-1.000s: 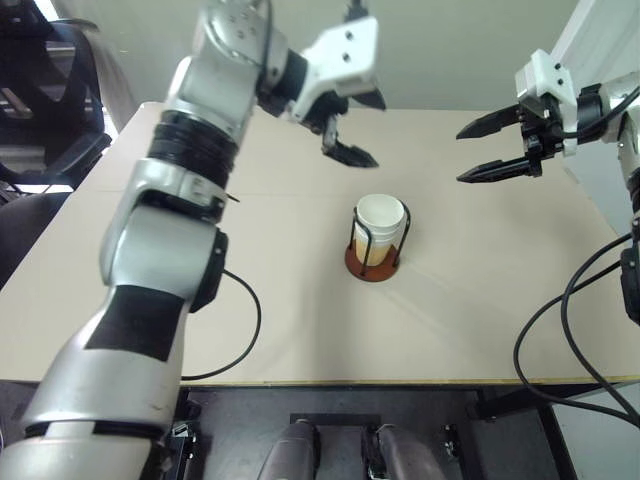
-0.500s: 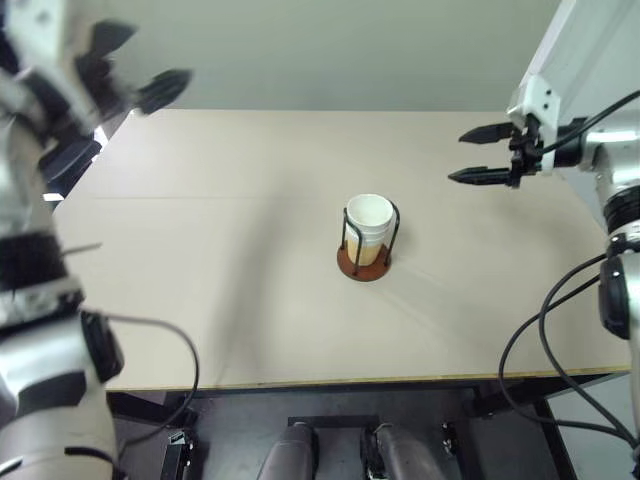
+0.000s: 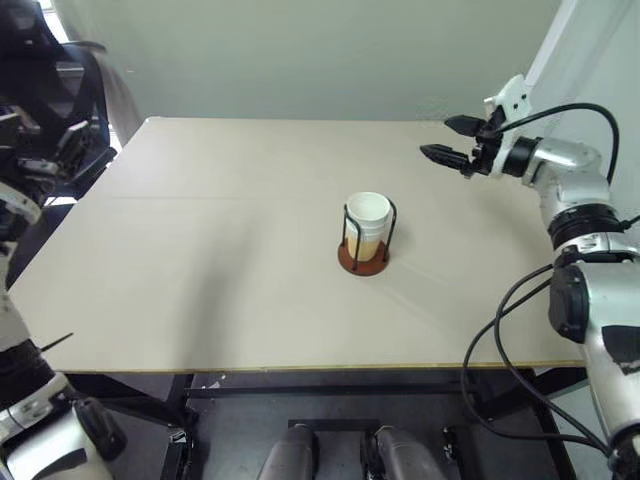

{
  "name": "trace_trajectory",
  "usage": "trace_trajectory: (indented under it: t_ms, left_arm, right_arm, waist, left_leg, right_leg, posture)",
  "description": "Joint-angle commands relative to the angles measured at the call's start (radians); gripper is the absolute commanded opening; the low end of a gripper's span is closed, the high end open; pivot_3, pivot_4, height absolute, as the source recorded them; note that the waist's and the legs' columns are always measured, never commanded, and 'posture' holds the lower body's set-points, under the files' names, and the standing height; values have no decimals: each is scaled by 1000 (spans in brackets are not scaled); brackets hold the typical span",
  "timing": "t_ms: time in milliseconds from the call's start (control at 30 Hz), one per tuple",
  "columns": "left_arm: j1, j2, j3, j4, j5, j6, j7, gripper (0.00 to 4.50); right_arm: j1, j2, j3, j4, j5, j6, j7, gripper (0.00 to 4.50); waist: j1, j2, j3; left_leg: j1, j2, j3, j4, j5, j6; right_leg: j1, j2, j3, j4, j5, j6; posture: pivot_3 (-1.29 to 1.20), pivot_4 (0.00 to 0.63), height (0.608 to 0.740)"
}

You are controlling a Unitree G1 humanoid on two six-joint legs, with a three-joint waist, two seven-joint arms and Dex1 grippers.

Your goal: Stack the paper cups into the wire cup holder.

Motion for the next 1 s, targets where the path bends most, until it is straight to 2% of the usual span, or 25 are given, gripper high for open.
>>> trace_trajectory:
  t_ms: [33,367,467,600,867,1000]
  left_arm:
    - [3,31,-30,66,30,-103,38,4449]
    - [-123,100,-175,385,-31,-216,-123,4449]
    - [-161,86,-221,356,-89,-178,-191,4449]
    - [-162,92,-258,300,-120,-141,-214,4449]
    - [-50,101,-211,187,-155,-100,-177,4449]
    - [-51,113,-211,185,-171,-91,-171,4449]
  right_arm:
    - [-1,8,-48,-16,10,-9,-81,3812]
    - [36,39,-62,-43,1,-9,-97,3812]
    - [46,49,-56,-57,-2,-13,-84,3812]
    - [58,61,-51,-78,-1,-8,-57,3812]
    - [57,77,-42,-82,-10,-1,-10,3812]
    - [52,82,-54,-84,-2,0,-13,3812]
  waist:
    - [0,0,0]
    - [1,0,0]
    - [1,0,0]
    - [1,0,0]
    - [-7,0,0]
    - [-7,0,0]
  left_leg:
    - [0,0,0,-2,1,-1]
    - [-2,0,-1,-17,12,-8]
    - [-3,0,-1,-20,11,-8]
    - [-4,0,-2,-23,8,-5]
    - [-7,2,-2,-23,5,0]
    - [-7,2,-3,-23,5,-2]
  right_leg:
    - [0,0,0,0,0,0]
    - [-7,0,0,-3,-1,0]
    - [-7,0,-1,-7,0,1]
    - [-7,1,-2,-13,5,10]
    - [-10,2,-2,-16,3,12]
    - [-11,2,-3,-15,3,11]
  posture:
    - [0,150,740]
    - [0,150,740]
    - [0,150,740]
    - [0,150,740]
    - [0,150,740]
    - [0,150,740]
